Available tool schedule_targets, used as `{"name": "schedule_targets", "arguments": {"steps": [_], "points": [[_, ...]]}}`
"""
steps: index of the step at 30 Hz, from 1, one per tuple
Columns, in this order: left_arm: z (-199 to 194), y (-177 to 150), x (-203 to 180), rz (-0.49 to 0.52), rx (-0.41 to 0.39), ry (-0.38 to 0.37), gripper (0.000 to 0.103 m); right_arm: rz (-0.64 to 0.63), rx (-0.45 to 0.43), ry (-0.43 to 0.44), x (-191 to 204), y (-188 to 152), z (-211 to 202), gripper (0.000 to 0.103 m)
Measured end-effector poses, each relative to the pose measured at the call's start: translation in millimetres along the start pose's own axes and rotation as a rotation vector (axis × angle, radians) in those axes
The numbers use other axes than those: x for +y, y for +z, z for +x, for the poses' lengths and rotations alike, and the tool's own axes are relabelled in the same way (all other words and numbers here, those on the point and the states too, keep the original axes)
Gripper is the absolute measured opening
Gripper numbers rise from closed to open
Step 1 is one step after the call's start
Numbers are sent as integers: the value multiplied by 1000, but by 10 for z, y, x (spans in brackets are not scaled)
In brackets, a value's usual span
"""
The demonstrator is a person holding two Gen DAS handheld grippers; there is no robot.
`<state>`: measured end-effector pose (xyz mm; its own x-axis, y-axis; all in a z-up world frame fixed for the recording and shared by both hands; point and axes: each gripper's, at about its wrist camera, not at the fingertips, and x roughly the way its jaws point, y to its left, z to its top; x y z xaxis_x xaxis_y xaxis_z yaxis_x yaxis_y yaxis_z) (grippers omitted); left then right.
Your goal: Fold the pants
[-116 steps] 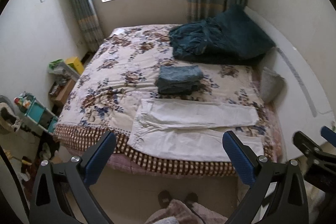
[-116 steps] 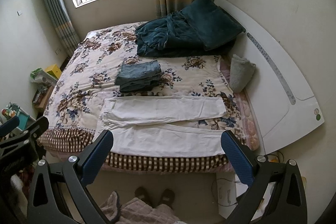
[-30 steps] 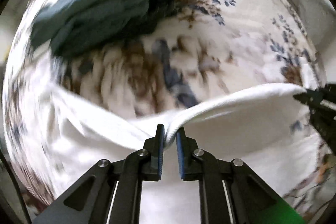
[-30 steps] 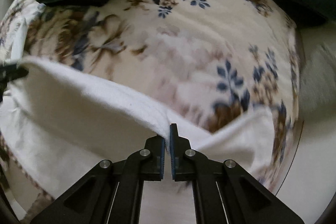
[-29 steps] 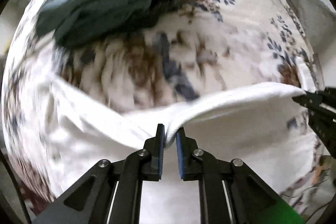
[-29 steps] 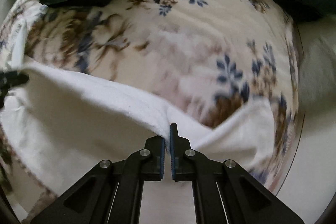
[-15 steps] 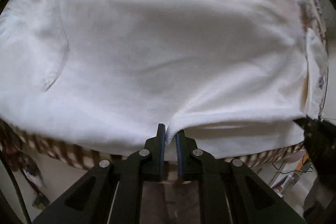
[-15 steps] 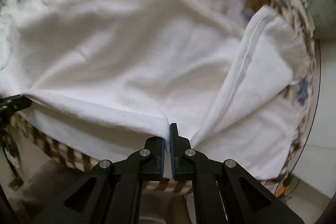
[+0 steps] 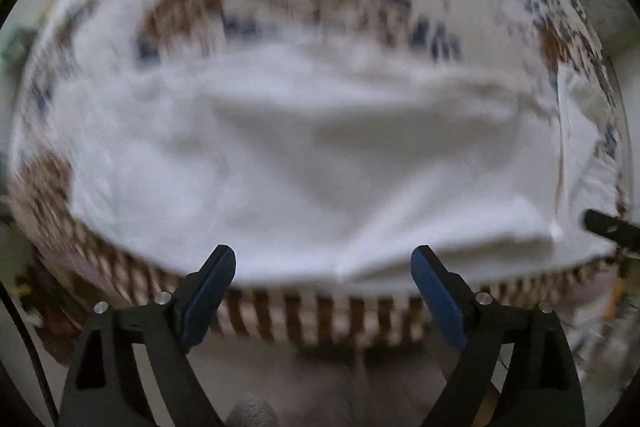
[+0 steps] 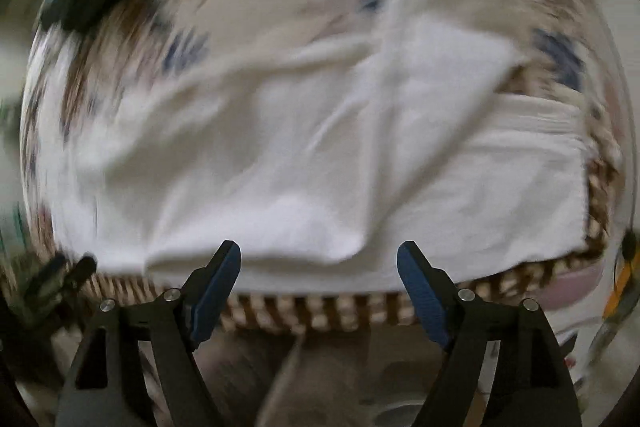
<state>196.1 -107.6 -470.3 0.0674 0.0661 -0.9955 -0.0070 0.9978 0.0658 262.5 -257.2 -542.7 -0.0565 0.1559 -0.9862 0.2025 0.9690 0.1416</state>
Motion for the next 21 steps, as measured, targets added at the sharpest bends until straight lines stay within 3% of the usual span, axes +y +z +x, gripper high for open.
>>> {"name": "schedule_targets", "arguments": {"steps": [4,7,8,10,11,15,17,21], "points": [[226,365,-129,5,-42,56,90,131,-76,-85,-304,662,85,83],[410,602,-313,26,-40,90,90,169,-24,-137,-362,1143,428,80],[429,652,-319,36,-47,97,90,163,3,-166,-359,1221,534,72],[383,705,-375,47,-77,115,90,147,22,-258,-359,1280,632,15],[335,703,-401,48,-88,114,90,183,-16,-236,-438,1202,528,9],[215,595,-491,34,-91,80,90,380,-167,-187,-975,580,-110,6],[198,515,-517,6,-82,47,90,452,-186,-169,-1248,214,-258,6],[233,319,-622,-46,-48,-3,90,706,-156,-13,-1945,-756,-103,3]]}}
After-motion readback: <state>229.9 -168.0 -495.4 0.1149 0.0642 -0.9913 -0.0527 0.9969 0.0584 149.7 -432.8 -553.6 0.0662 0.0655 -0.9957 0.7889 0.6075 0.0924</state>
